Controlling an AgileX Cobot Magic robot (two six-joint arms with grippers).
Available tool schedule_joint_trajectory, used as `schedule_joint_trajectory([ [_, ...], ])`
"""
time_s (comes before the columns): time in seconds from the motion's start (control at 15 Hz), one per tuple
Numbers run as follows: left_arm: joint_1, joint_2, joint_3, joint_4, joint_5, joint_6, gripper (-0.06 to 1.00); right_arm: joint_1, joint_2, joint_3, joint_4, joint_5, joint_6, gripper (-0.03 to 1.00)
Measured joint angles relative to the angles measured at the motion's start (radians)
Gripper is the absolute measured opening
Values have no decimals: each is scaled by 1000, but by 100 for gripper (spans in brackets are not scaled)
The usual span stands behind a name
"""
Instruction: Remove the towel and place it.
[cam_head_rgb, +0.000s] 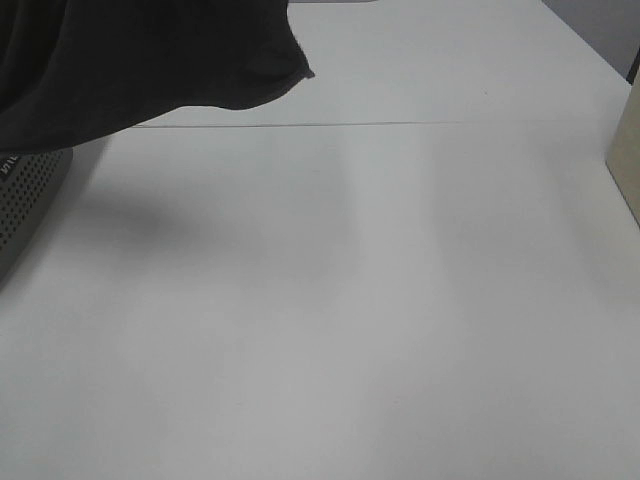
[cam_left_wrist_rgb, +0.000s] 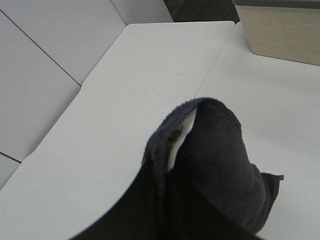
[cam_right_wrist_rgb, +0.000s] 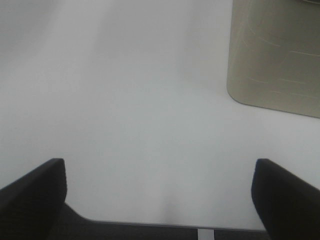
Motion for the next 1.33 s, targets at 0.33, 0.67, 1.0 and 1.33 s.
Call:
schedule_joint_trajectory([
  [0.33,-105,22,0,25,-21,0,0,0,188,-34,219,-104,-163,97],
  [0.67,-206,31,0,3,-23,0,0,0,586,-45,1028,-256,-985,97],
  [1.0,-237,31,0,-12,-23,0,0,0,967,-48,1471,-169,-1506,97],
  [1.33,-237,31,0,-68,-27,-1,0,175,1362,-296,1605,-105,-1614,97],
])
